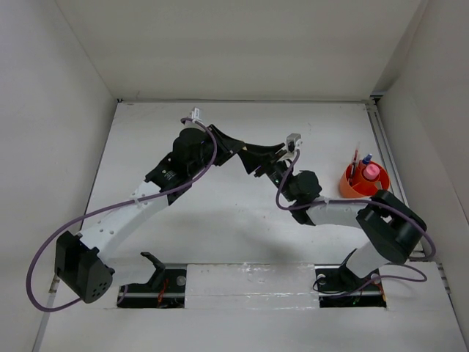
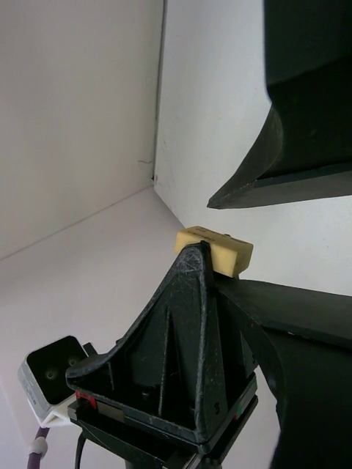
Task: Sort the stationery into containers
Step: Place the stationery in the storage box, then reset both arms
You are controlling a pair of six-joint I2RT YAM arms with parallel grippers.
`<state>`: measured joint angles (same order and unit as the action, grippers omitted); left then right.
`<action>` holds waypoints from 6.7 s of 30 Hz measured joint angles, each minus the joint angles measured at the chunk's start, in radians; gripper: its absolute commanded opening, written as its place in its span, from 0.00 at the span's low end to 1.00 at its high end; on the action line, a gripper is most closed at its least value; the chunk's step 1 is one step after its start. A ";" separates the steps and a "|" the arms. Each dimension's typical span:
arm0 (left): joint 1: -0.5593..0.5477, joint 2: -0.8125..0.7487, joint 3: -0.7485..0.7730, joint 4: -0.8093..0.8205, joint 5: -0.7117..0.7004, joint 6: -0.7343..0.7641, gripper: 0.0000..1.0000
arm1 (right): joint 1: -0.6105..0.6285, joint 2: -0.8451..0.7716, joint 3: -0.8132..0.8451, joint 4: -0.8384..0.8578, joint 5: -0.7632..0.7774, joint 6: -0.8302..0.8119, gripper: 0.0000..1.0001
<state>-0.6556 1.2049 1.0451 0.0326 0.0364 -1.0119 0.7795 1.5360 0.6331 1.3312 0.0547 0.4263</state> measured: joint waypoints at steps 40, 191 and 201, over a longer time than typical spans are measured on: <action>-0.011 -0.018 -0.021 -0.022 0.014 0.002 0.56 | 0.006 -0.010 -0.028 0.001 -0.100 -0.082 0.00; 0.178 -0.112 0.051 -0.591 -0.270 0.454 1.00 | -0.792 -0.787 0.158 -1.841 0.301 0.309 0.79; 0.178 -0.241 0.162 -0.697 -0.443 0.407 1.00 | -0.647 -0.870 0.435 -2.032 0.200 0.018 0.81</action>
<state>-0.4774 0.9634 1.2068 -0.6643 -0.4065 -0.6052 0.1326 0.6662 1.0679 -0.7006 0.2543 0.4442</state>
